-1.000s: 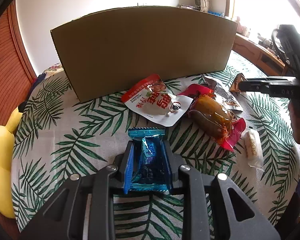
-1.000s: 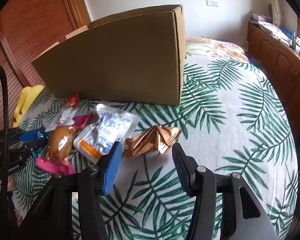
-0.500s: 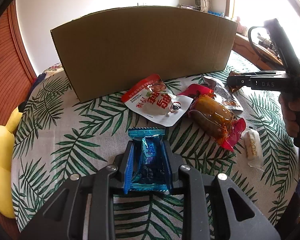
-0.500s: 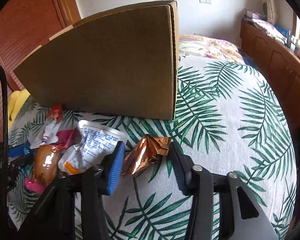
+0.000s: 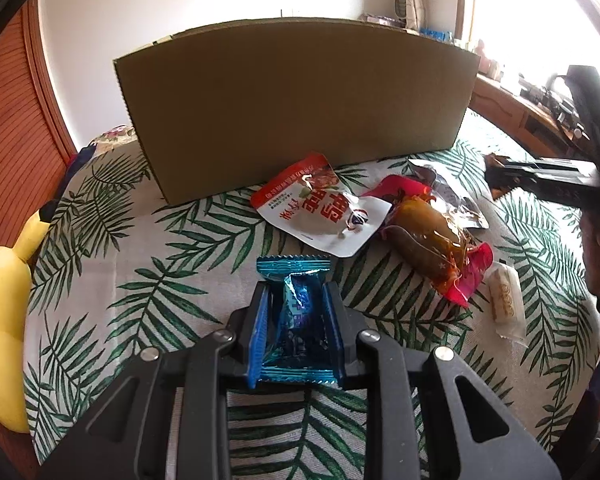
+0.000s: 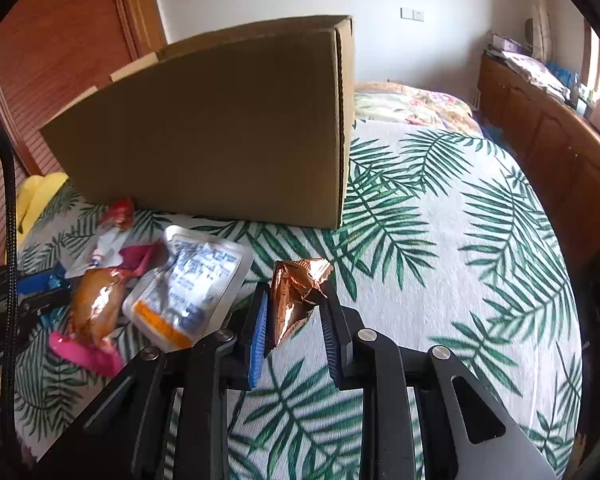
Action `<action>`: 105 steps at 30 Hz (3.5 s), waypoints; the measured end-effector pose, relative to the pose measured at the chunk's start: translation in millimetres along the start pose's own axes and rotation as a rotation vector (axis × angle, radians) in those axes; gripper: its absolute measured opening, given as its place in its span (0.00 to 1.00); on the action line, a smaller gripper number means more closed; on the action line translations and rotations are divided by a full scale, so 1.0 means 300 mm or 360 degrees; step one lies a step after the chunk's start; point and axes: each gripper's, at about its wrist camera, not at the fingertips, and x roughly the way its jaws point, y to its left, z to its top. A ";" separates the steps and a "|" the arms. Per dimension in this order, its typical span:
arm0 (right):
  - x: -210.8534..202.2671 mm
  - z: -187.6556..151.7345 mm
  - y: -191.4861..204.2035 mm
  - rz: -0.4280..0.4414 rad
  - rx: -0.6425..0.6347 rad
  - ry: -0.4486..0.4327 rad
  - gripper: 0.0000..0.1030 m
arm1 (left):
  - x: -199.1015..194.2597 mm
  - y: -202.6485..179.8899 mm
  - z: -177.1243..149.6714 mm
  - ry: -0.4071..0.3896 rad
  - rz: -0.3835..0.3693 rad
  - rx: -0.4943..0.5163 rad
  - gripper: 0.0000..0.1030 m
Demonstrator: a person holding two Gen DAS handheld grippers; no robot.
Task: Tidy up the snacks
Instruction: 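Grasp the blue candy with the left tool while the right tool grasps the copper-wrapped candy, then lift both held candies and carry them over the cardboard box, then open both tools to drop the candies into the box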
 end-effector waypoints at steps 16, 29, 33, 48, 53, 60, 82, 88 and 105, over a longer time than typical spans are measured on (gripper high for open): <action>-0.257 -0.105 0.000 0.0014 -0.0025 -0.0131 0.22 | -0.135 -0.080 0.018 -0.0102 -0.0023 0.0030 0.24; -0.511 -0.101 0.043 0.0022 -0.0051 -0.0320 0.23 | -0.388 -0.158 0.080 -0.0315 -0.0012 0.0086 0.24; -0.567 -0.109 0.056 0.0024 -0.0069 -0.0369 0.23 | -0.427 -0.179 0.095 -0.0360 -0.0012 0.0090 0.24; -0.653 -0.064 0.097 0.0035 -0.0135 -0.0481 0.23 | -0.482 -0.203 0.195 -0.0469 -0.0043 0.0074 0.24; -0.660 -0.025 0.117 0.0043 -0.0163 -0.0506 0.23 | -0.488 -0.188 0.246 -0.0508 -0.0034 0.0068 0.24; -0.642 0.067 0.143 0.0076 -0.0195 -0.0553 0.23 | -0.462 -0.159 0.322 -0.0529 -0.0012 0.0062 0.24; -0.271 0.329 0.148 0.0143 -0.0288 -0.0458 0.23 | -0.099 0.013 0.523 -0.0393 0.0021 -0.0016 0.24; -0.180 0.394 0.167 0.0169 -0.0317 -0.0452 0.23 | -0.019 0.052 0.570 -0.0379 0.0034 -0.0043 0.24; 0.052 0.471 0.143 0.0257 -0.0235 -0.0284 0.23 | 0.157 0.053 0.600 -0.0275 0.0015 -0.0037 0.25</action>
